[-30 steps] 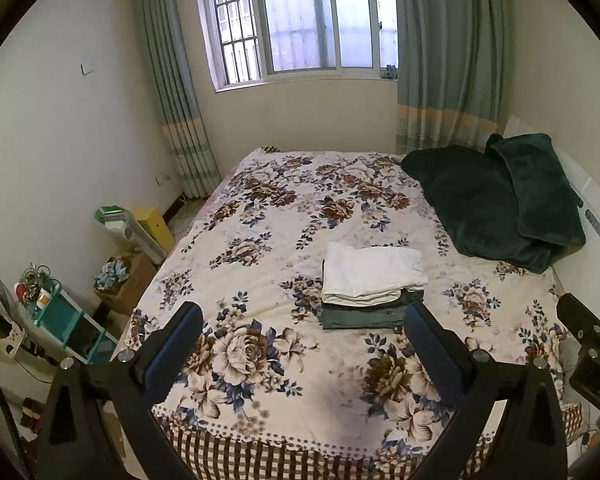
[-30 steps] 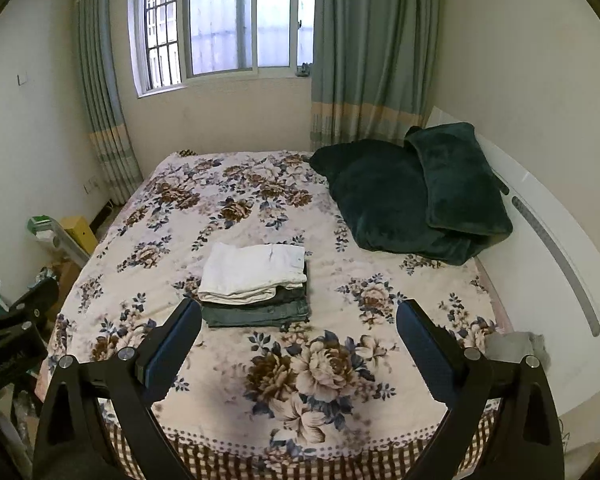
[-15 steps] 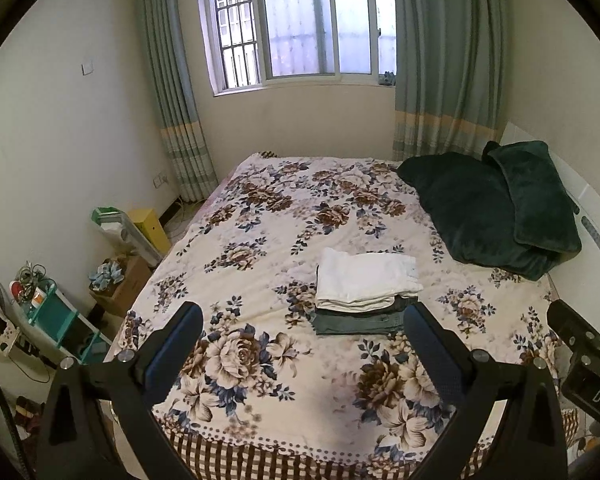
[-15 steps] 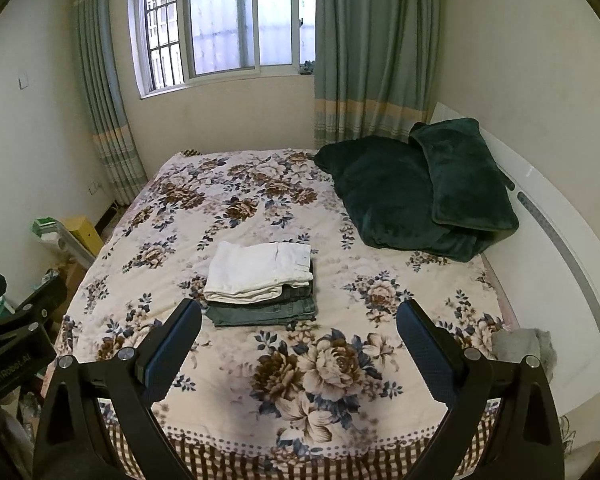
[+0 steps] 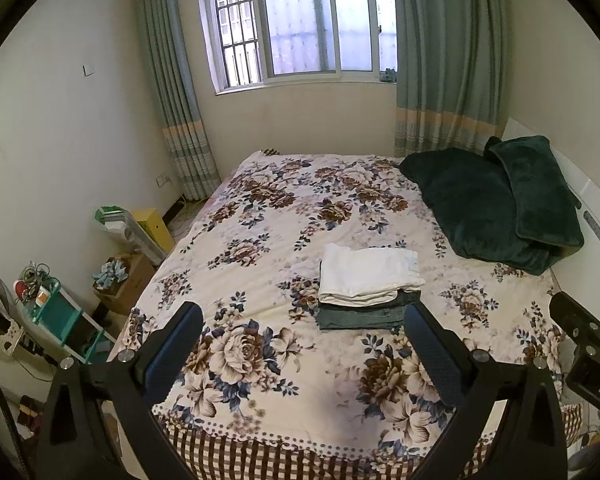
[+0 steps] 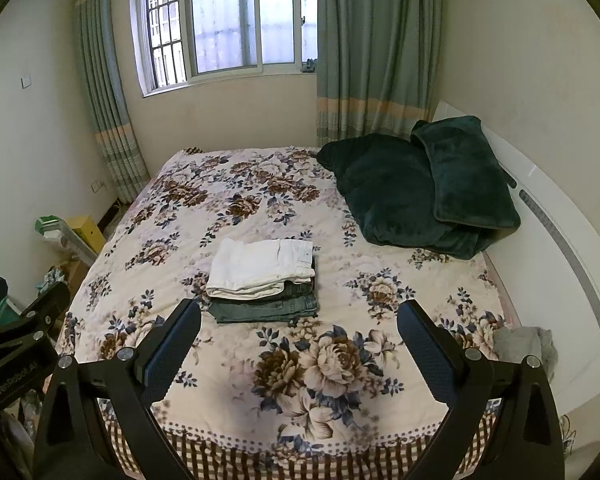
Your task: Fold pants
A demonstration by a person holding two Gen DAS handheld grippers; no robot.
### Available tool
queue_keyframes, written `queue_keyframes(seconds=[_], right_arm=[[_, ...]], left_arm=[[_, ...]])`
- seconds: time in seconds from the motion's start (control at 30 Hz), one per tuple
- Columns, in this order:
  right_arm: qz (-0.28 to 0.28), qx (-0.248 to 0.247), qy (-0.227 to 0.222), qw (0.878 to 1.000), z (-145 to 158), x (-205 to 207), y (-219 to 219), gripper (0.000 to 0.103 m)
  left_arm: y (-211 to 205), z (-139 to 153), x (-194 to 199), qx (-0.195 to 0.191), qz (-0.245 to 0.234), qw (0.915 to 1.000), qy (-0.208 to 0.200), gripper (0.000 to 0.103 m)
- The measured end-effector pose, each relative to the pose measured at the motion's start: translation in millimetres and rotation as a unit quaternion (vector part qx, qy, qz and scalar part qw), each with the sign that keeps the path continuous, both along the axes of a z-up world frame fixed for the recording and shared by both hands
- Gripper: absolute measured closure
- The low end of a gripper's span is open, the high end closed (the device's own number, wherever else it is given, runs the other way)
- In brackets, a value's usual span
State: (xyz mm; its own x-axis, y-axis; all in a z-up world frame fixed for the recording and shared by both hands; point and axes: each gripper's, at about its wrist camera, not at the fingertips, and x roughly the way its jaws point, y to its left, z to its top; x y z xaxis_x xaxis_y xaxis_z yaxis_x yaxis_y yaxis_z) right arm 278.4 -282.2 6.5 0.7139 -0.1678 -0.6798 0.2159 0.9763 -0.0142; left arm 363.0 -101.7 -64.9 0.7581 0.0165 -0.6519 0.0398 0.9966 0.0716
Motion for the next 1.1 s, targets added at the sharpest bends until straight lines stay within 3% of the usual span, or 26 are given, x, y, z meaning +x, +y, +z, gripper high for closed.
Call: queue_keyframes(seconds=[1.1], right_arm=[[0.001, 0.0, 0.001, 1.0, -2.8, -5.7, 1.1, 0.001]], left_arm=[[1.1, -1.1, -5.6, 0.01, 0.002, 0.9999, -0.002, 0.0]])
